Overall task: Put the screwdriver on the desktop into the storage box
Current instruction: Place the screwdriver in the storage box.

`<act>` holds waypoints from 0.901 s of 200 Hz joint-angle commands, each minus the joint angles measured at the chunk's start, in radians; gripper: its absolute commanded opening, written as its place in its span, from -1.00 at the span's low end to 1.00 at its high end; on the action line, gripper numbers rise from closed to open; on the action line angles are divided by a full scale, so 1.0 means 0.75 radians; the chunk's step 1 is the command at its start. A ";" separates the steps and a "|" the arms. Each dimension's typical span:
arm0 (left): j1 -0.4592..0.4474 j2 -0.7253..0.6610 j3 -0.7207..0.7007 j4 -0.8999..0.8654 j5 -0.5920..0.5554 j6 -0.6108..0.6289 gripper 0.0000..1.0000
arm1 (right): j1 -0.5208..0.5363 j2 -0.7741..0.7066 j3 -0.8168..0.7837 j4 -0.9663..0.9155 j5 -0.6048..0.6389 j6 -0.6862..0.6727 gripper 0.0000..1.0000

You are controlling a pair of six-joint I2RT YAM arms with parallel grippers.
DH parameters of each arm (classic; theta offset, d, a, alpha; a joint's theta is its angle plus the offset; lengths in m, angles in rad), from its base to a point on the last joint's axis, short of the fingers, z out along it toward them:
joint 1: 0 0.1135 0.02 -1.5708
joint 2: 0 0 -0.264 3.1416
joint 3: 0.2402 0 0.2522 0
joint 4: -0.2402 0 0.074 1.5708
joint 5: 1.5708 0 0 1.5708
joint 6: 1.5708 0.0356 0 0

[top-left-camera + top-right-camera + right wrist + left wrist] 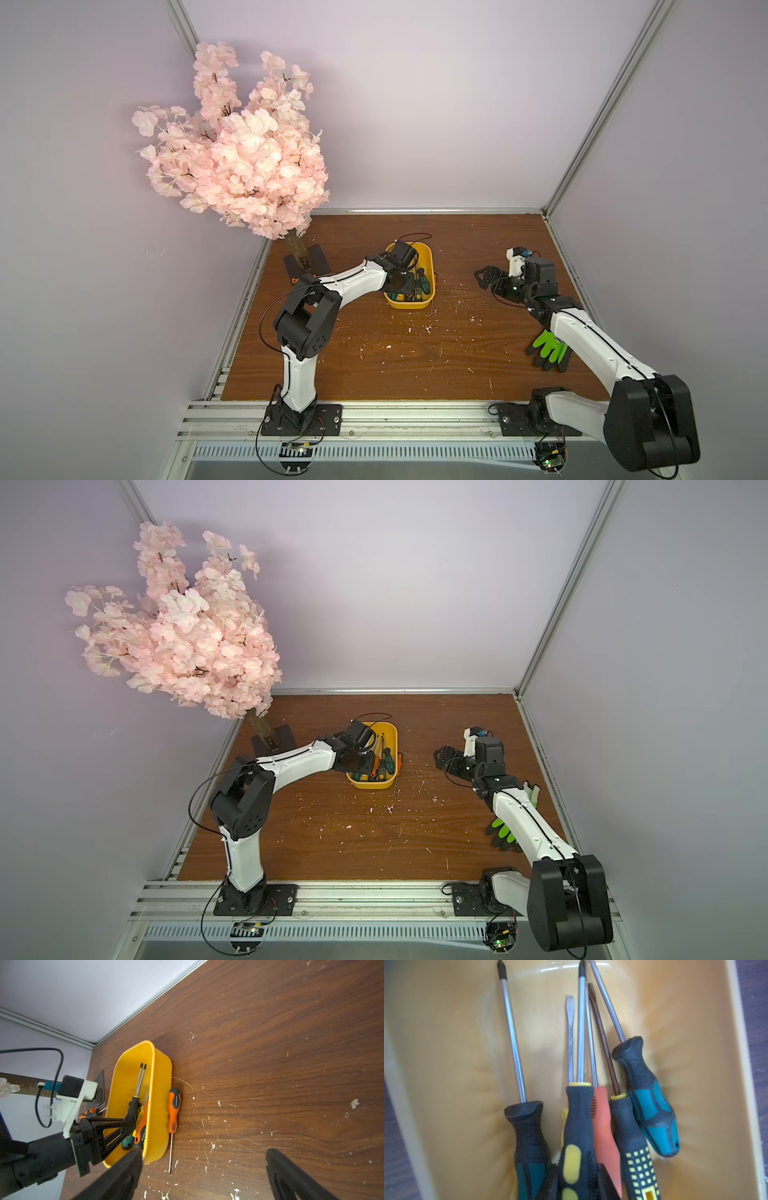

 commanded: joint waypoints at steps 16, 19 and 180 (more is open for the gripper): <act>0.013 -0.004 0.045 -0.015 0.004 0.006 -0.37 | 0.009 0.004 0.050 0.069 -0.073 0.012 0.98; 0.014 -0.004 0.045 -0.015 0.005 0.006 -0.34 | 0.010 0.004 0.049 0.071 -0.080 0.014 0.98; 0.013 -0.364 -0.107 -0.013 -0.055 -0.035 -0.13 | 0.207 0.361 0.306 -0.020 -0.119 -0.070 0.39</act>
